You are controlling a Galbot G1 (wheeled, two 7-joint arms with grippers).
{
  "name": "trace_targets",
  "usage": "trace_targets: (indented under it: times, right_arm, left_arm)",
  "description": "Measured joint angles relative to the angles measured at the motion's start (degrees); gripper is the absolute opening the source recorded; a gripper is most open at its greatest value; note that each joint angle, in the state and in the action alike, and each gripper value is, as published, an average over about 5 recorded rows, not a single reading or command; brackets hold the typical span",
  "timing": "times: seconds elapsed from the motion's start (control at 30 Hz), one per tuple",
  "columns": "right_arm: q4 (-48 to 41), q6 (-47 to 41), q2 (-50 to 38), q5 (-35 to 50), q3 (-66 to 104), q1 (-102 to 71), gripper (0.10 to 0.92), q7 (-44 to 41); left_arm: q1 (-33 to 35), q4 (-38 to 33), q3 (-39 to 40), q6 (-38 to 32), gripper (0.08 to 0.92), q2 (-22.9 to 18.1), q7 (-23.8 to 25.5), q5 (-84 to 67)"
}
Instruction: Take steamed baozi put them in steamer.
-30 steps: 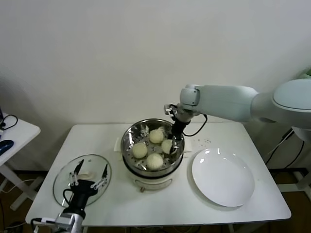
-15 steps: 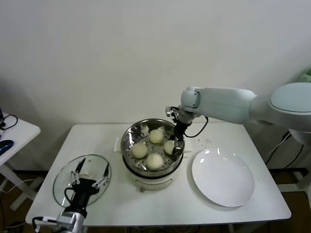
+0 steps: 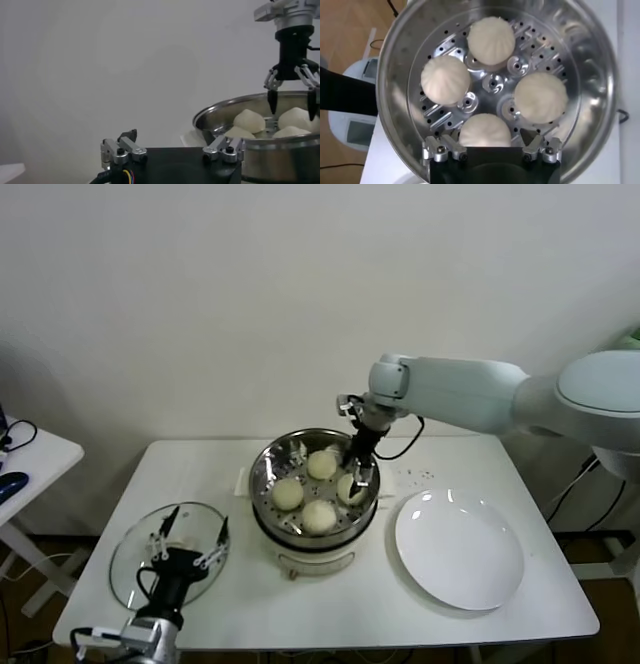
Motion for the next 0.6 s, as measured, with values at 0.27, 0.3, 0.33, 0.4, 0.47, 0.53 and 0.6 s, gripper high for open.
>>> trace_targets:
  times: [0.27, 0.3, 0.33, 0.4, 0.47, 0.53, 0.6]
  right_arm:
    - [0.63, 1.66, -2.04, -0.92, 3.99, 1.27, 0.823, 0.17]
    - [1.03, 1.91, -2.62, -1.09, 4.80, 1.24, 0.823, 0.67]
    - [1.50, 2.15, -3.28, -1.27, 5.68, 1.13, 0.823, 1.29]
    - [2.64, 2.62, -4.82, -1.74, 7.68, 0.69, 0.823, 2.84]
    - [4.04, 3.07, -6.63, -2.46, 9.97, -0.01, 0.823, 4.69]
    - [5.71, 3.46, -8.64, -3.34, 12.50, -0.88, 0.823, 6.80]
    - [7.51, 3.75, -10.72, -4.14, 15.11, -1.85, 0.823, 9.04]
  left_arm:
    - [-1.10, -0.14, 0.00, 0.56, 0.823, -0.01, -0.40, 0.23]
    - [-1.26, -0.10, -0.01, 0.60, 0.823, -0.01, -0.48, 0.28]
    - [-1.41, -0.03, -0.02, 0.64, 0.823, -0.01, -0.55, 0.31]
    - [-1.65, 0.17, -0.04, 0.68, 0.823, -0.01, -0.61, 0.31]
    - [-1.86, 0.34, -0.10, 0.64, 0.823, -0.04, -0.62, 0.20]
    - [-2.13, 0.45, -0.18, 0.58, 0.823, -0.15, -0.67, 0.02]
    - [-2.44, 0.49, -0.29, 0.50, 0.823, -0.37, -0.83, -0.10]
